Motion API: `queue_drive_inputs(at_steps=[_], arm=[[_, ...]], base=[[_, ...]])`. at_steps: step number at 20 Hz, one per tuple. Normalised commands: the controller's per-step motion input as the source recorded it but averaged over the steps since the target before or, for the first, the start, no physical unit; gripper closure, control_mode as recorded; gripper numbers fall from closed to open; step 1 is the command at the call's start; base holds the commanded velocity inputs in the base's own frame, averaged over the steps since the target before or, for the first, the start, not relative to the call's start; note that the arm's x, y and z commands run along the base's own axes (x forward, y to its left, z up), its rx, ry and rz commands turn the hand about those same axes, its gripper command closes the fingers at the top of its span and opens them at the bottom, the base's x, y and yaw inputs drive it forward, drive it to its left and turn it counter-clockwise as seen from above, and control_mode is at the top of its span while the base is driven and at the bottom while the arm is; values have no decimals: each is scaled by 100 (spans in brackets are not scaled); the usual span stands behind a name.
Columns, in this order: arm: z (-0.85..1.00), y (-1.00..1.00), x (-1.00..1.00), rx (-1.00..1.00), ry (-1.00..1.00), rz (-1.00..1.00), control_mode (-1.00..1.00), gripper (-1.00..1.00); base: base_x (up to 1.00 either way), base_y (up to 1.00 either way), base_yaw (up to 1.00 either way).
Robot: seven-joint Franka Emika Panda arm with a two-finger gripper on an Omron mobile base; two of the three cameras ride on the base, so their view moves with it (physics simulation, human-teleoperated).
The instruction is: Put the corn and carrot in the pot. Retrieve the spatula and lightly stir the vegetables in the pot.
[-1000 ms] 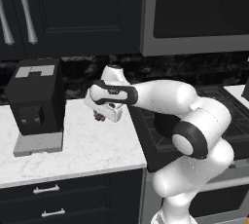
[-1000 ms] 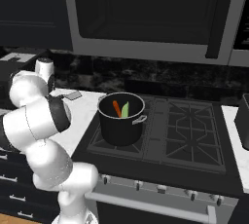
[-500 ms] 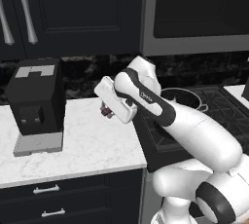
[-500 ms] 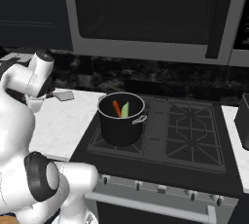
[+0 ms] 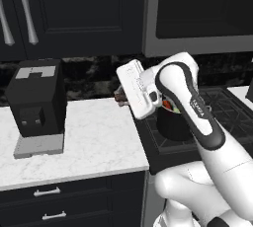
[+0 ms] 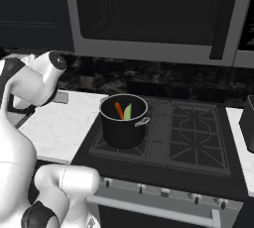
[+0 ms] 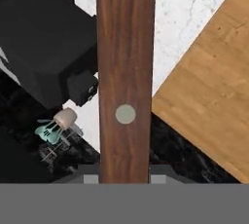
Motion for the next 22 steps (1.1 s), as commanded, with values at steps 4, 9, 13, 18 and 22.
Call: queue_drive_inputs(at_steps=[4, 9, 13, 18, 22], arm=[[79, -78, -8, 41, 13, -16, -100, 100], [74, -87, -1, 38, 13, -19, -100, 100], [52, -90, 3, 35, 18, -21, -100, 100], [1, -98, 30, 25, 9, -15, -100, 100], [-13, -82, 57, 15, 0, -12, -100, 100]], base=[[0, 0, 0], [0, 0, 0], [0, 0, 0], [0, 0, 0], [0, 0, 0]])
